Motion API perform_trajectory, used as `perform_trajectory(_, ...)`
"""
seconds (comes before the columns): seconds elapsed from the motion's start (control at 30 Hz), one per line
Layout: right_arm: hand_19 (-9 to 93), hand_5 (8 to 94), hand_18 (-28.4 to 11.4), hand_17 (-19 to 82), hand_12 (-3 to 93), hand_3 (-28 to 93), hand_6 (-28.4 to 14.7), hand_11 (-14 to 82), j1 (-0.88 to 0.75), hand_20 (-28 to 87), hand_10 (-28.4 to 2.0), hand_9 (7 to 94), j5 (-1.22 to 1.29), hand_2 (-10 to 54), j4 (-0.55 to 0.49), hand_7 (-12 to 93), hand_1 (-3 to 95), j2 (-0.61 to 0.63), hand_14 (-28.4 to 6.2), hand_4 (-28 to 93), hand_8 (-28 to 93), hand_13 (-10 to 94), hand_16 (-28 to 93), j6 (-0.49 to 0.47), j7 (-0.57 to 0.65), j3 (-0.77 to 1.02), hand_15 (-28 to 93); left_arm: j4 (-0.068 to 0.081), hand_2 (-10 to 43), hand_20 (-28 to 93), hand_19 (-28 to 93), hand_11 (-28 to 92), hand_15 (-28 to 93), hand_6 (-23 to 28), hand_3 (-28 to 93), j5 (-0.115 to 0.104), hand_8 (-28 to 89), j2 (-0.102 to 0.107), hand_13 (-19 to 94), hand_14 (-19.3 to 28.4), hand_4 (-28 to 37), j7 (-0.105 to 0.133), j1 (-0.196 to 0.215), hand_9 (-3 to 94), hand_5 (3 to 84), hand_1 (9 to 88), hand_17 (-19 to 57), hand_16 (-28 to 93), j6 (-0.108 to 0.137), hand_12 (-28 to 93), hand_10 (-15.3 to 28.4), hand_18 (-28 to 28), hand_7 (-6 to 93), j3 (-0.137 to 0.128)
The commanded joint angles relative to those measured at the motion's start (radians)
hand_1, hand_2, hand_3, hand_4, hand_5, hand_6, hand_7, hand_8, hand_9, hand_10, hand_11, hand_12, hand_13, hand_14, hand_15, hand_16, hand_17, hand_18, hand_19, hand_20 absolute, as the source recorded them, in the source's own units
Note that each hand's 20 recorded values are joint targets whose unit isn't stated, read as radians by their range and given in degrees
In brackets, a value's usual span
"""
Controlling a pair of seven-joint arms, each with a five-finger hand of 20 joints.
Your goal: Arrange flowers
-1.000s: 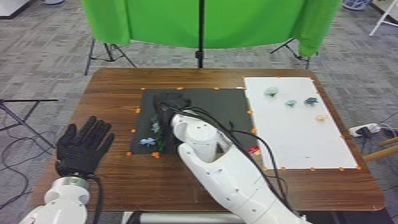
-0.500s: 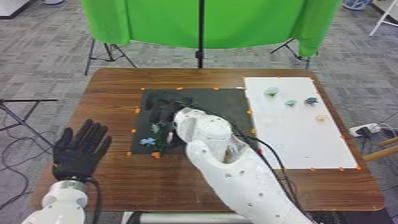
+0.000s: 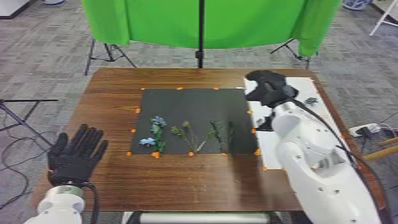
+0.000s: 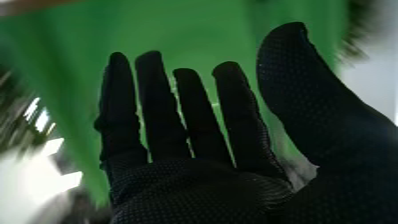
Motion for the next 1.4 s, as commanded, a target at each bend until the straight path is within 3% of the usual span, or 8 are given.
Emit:
perform_trajectory(0.03, 65, 45.4, -20.0, 16, 14.1, 82, -4.6, 5.0, -0.172, 28, -16.9, 41.1, 0.058, -9.5, 0.031, 9, 44.1, 0.137, -16.2, -28, -10, 37, 18, 0.001, 0.112, 0.21, 22, -0.006, 17.9, 14, 37, 24, 29, 9.0, 74, -0.015, -10, -0.005, 32, 12.8, -28.3, 0.002, 0.016, 39.9, 46.6, 24.8, -5.2, -6, 0.031, 10, 14.2, 13.1, 14.2, -0.006)
perform_trajectory(0.33, 64, 45.0, -19.7, 16, 13.4, 82, -3.6, 5.8, -0.111, 27, -14.0, 39.6, 0.039, -9.5, 0.179, 10, 45.7, 0.119, -15.6, -28, -10, 36, 20, 0.014, 0.122, 0.199, 19, 0.0, 18.1, 14, 37, 25, 29, 9.1, 74, -0.014, -10, -0.001, 32, 12.8, -28.3, -0.007, 0.007, 40.1, 46.7, 24.8, -5.3, -6, 0.038, 10, 14.2, 13.1, 14.7, 0.0)
perform_trajectory(0.43, 62, 42.3, -20.0, 16, 12.3, 83, -2.4, 4.4, -0.082, 25, -13.1, 33.7, -0.03, -9.5, 0.247, 11, 46.3, 0.114, -15.7, -28, -11, 32, 20, -0.001, 0.102, 0.185, 17, -0.008, 18.1, 14, 37, 25, 29, 9.1, 74, -0.03, -10, -0.003, 32, 12.8, -28.3, -0.005, 0.001, 40.1, 46.8, 24.8, -5.3, -6, 0.108, 10, 14.2, 13.0, 14.8, 0.004)
perform_trajectory(0.57, 63, 44.7, -21.6, 19, 12.6, 83, -2.2, 7.6, -0.065, 25, -13.1, 37.9, 0.002, -9.5, 0.293, 13, 49.3, 0.109, -15.1, -28, -12, 36, 21, 0.009, 0.155, 0.169, 20, -0.011, 17.9, 13, 37, 25, 30, 9.2, 75, -0.035, -10, -0.006, 32, 12.5, -28.3, 0.005, 0.012, 40.0, 47.1, 24.7, -6.4, -6, 0.11, 10, 14.3, 12.5, 15.5, -0.004)
perform_trajectory(0.67, 68, 53.5, -20.5, 25, 14.0, 81, -1.1, 13.6, -0.07, 27, -13.3, 51.5, 0.028, -9.5, 0.312, 15, 53.1, 0.108, -11.8, -28, -13, 50, 20, 0.015, 0.193, 0.167, 28, -0.013, 17.9, 13, 36, 26, 30, 9.4, 75, -0.042, -11, -0.006, 32, 12.5, -28.3, 0.011, 0.014, 40.1, 47.4, 24.7, -6.4, -6, 0.105, 10, 14.4, 12.4, 15.9, -0.006)
perform_trajectory(0.9, 77, 76.4, -19.1, 35, 35.5, 66, 0.6, 7.7, -0.117, 34, -11.3, 82.4, 0.007, -9.5, 0.325, 20, 61.9, 0.098, -5.7, -28, -1, 74, 42, 0.135, 0.227, 0.156, 25, -0.003, 16.3, 13, 36, 26, 29, 9.4, 77, -0.05, -11, -0.001, 32, 12.6, -28.3, 0.03, 0.024, 40.1, 47.4, 25.8, -5.8, -6, 0.0, 10, 14.3, 12.9, 15.6, 0.008)
perform_trajectory(1.2, 79, 78.8, -19.6, 35, 38.2, 69, -0.2, 7.9, -0.136, 36, -11.3, 84.6, 0.048, -9.5, 0.041, 22, 61.6, 0.122, -5.6, -28, 1, 75, 43, 0.236, 0.084, 0.067, 26, -0.018, 13.3, 13, 36, 24, 29, 9.2, 78, -0.059, -10, 0.011, 32, 12.6, -28.3, 0.053, 0.048, 40.1, 46.8, 25.6, -5.4, -6, -0.016, 10, 14.3, 13.3, 14.8, -0.003)
perform_trajectory(1.4, 79, 78.4, -19.0, 33, 38.7, 69, -0.4, 8.0, -0.007, 36, -11.4, 84.0, 0.024, -9.5, 0.016, 23, 61.3, 0.049, -5.7, -28, 1, 73, 44, 0.236, -0.133, -0.143, 27, -0.022, 13.0, 13, 36, 24, 28, 9.1, 77, -0.071, -10, 0.012, 32, 12.6, -28.3, 0.047, 0.03, 40.4, 46.9, 25.5, -5.4, -5, 0.026, 11, 14.3, 13.3, 14.7, 0.007)
